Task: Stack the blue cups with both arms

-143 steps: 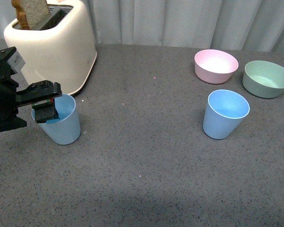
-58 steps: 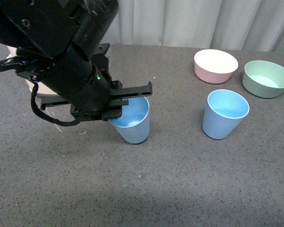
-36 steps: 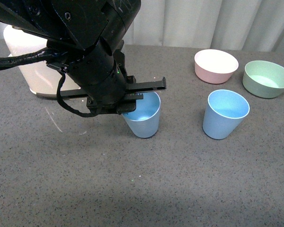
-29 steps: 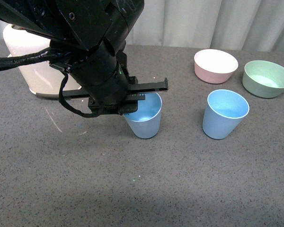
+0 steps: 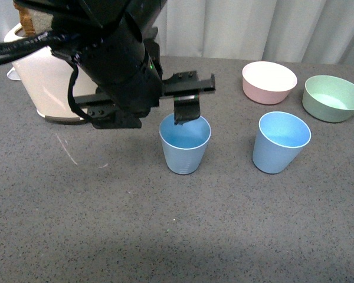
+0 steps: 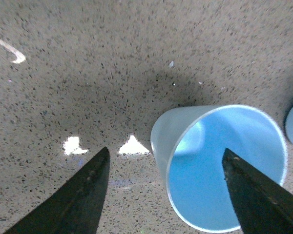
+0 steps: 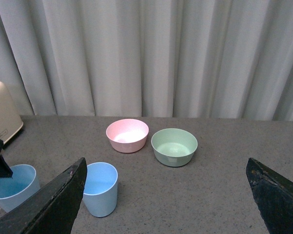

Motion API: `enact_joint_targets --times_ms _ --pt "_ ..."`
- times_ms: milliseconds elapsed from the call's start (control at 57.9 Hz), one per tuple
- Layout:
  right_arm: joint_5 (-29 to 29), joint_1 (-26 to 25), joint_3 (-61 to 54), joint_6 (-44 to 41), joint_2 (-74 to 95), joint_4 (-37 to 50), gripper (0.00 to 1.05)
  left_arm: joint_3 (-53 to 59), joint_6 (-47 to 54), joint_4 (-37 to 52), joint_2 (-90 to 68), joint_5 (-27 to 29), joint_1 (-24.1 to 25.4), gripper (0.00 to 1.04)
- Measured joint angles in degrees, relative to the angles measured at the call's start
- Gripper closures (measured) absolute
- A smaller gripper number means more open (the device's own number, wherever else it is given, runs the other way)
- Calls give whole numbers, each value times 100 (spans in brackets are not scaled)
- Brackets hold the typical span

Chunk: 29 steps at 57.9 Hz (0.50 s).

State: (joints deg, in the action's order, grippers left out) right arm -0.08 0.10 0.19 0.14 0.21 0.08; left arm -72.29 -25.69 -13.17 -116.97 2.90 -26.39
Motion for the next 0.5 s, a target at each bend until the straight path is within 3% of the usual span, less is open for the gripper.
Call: enact_joint_targets --times_ms 190,224,276,345,449,501 --pt "0 0 0 -2 0 0 10 74 -63 15 323 26 42 7" --pt "0 0 0 -2 0 0 10 175 39 284 319 227 28 7" --pt "0 0 0 -2 0 0 10 813 540 1897 326 1143 33 15" --pt "-4 -2 0 -2 0 0 10 1834 1283 3869 393 1794 118 26" --pt "9 0 0 -2 0 -2 10 3233 1991 6658 664 1784 404 42" --pt "11 0 0 0 0 -2 10 3626 2149 7519 944 1727 535 49"
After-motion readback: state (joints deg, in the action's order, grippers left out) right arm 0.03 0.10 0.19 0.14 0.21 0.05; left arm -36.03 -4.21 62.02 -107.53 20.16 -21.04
